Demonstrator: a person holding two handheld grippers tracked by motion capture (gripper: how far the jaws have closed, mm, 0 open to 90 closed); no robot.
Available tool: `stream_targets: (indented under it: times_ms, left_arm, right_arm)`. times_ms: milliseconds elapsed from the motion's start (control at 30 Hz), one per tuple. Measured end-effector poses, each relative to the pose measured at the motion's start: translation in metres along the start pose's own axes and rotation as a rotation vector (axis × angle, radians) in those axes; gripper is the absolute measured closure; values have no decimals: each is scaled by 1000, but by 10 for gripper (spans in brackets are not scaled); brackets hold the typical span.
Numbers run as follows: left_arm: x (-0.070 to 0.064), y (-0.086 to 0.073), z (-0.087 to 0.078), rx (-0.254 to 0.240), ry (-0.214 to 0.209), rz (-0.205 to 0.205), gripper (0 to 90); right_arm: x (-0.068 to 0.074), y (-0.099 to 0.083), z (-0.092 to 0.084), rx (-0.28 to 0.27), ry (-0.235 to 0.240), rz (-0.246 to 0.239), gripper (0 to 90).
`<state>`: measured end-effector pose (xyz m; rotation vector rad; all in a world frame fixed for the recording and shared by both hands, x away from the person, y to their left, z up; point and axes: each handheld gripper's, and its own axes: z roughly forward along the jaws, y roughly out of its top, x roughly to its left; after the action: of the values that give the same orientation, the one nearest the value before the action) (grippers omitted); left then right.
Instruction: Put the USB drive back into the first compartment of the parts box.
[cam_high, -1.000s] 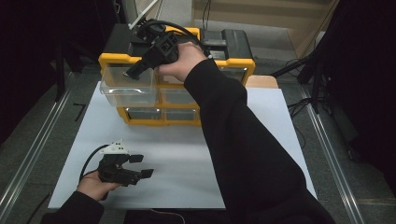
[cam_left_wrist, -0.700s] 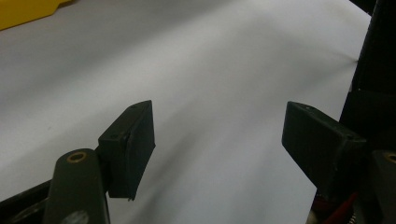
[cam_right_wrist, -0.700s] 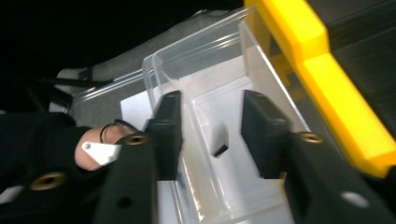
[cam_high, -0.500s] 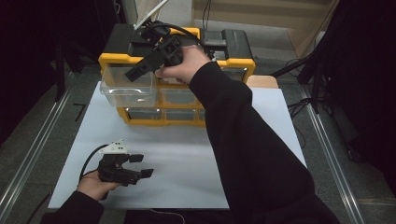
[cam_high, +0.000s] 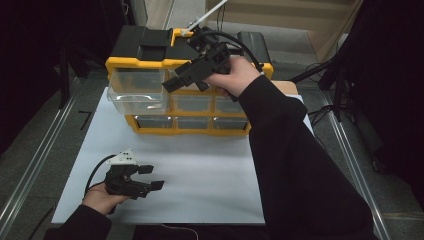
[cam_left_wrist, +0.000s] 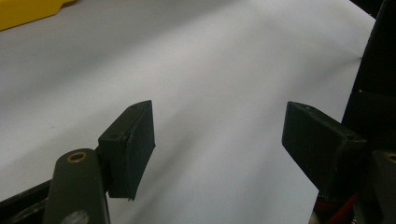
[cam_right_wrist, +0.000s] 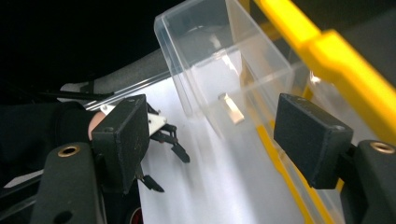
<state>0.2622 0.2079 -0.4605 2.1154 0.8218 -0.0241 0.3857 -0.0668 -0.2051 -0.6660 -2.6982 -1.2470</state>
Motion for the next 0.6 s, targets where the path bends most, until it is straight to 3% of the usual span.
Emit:
stream_targets:
  times_ms: [267,600]
  left_arm:
    - [0,0,0,-3,-4,-6,268]
    - [0,0,1,-3,-1,-8,268]
  right_arm:
    - [0,-27,2,28,-52,14,251]
    - [0,-66,7,-2,-82,17,251]
